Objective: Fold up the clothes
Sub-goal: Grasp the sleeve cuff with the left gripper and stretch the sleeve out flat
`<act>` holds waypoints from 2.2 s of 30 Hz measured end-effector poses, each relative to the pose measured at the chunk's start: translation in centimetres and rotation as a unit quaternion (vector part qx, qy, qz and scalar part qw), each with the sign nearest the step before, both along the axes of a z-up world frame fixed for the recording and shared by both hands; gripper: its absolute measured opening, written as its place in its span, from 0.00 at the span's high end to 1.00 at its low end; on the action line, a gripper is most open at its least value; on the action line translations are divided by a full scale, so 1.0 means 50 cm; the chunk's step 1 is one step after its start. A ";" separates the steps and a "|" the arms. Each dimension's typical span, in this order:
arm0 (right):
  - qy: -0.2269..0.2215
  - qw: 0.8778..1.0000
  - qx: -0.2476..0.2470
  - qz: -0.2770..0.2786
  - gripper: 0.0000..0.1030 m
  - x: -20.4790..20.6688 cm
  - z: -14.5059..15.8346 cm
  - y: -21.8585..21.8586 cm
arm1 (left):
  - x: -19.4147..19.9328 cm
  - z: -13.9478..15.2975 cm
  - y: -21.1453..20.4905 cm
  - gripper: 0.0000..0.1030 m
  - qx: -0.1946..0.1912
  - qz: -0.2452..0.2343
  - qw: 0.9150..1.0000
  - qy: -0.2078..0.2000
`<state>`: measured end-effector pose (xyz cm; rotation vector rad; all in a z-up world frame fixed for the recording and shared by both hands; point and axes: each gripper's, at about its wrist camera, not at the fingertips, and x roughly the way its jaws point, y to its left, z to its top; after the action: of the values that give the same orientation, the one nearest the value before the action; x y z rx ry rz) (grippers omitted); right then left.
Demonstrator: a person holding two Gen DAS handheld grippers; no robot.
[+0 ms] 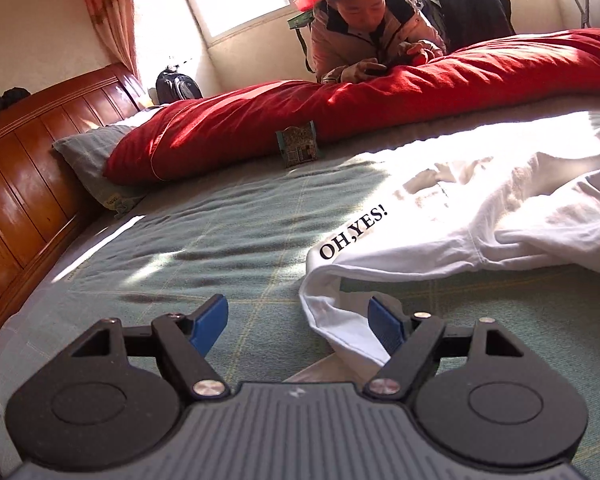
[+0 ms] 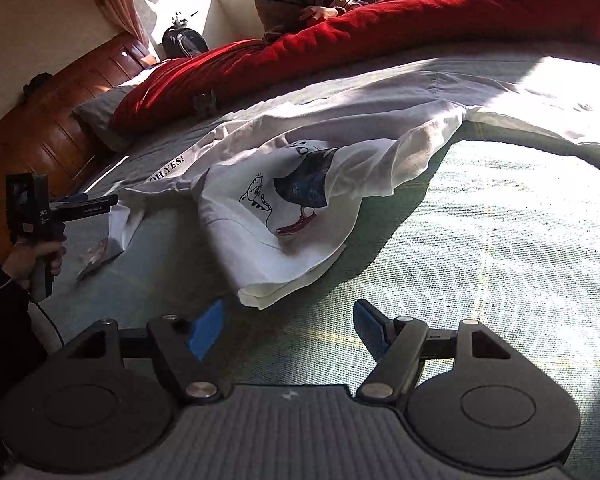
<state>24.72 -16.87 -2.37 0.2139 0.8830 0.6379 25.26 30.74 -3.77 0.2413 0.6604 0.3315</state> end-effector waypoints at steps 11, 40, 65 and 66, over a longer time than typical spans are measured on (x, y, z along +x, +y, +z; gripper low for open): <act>-0.008 1.000 -0.002 0.015 0.27 -0.031 0.017 0.018 | -0.142 0.004 0.123 0.28 -0.153 0.059 0.986 -0.036; -0.028 0.994 -0.042 0.097 0.25 -0.046 0.061 0.147 | -0.103 -0.019 0.253 0.96 -0.215 0.126 0.968 -0.029; -0.054 0.992 -0.071 0.090 0.24 -0.041 0.108 0.185 | -0.099 -0.006 0.536 0.90 -0.175 0.304 0.936 -0.027; -0.054 0.992 -0.073 0.090 0.24 -0.043 0.108 0.186 | -0.105 -0.015 0.540 0.90 -0.182 0.309 0.933 -0.019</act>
<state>22.58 -7.59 3.02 -0.0317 0.8468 0.7425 20.00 57.76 -4.51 -0.3405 0.7360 0.8037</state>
